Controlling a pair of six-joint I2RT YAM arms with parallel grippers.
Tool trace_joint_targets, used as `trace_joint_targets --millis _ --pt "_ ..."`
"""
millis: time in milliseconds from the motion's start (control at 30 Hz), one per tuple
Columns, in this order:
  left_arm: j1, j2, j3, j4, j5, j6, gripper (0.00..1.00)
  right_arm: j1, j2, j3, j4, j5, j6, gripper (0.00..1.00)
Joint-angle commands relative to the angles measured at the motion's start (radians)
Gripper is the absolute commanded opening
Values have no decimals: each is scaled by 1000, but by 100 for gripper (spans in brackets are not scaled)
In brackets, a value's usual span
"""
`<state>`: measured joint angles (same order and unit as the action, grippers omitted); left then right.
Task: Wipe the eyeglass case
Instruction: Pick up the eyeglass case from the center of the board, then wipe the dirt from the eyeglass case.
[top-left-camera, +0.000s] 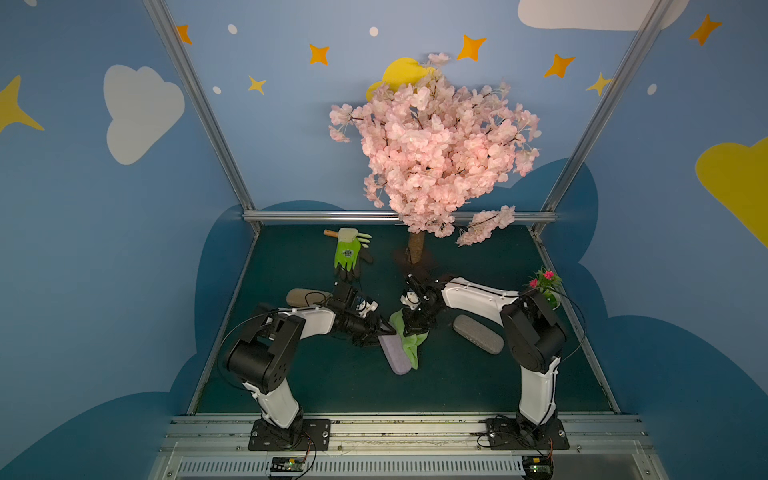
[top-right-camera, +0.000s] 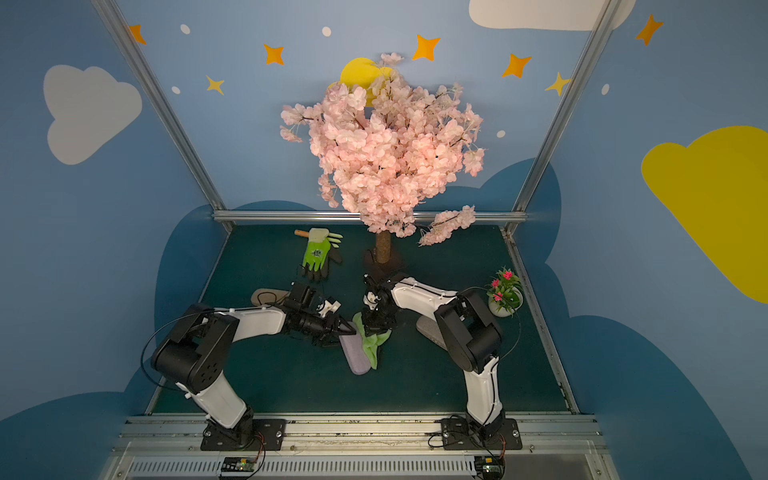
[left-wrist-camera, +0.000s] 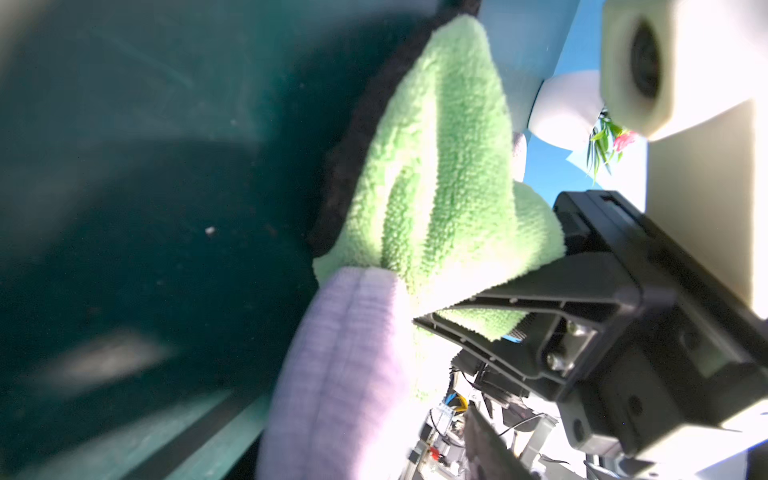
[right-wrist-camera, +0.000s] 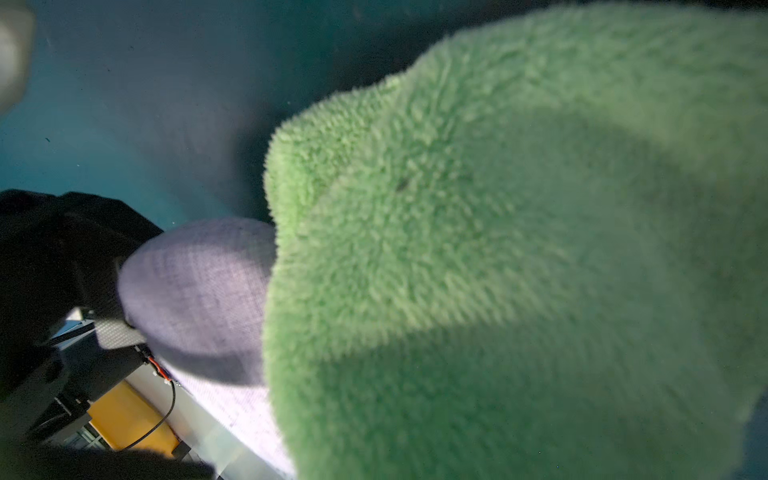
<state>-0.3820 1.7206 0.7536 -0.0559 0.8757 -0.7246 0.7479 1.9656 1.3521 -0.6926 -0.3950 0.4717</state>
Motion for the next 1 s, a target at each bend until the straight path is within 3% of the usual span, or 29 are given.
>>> trace_joint_targets --millis 0,200,367,500,633,833,967 --pt "12 30 6 -35 46 25 54 4 14 14 24 -6 6 1" --pt "20 68 48 -116 13 66 33 3 -1 12 22 -6 4 1" --pt "66 -17 38 -160 30 74 4 -36 -104 -24 12 30 -26 0" --pt "132 -154 39 -209 -20 75 3 -88 -224 -35 -38 79 -61 0" --pt "129 -243 30 -101 -80 -36 3 -84 -335 42 -129 125 -82 0" --pt "32 -318 -31 171 -292 -236 3 62 -427 162 -73 141 33 0" --pt "-13 -364 -89 373 -427 -402 3 170 -398 229 -24 259 105 0"
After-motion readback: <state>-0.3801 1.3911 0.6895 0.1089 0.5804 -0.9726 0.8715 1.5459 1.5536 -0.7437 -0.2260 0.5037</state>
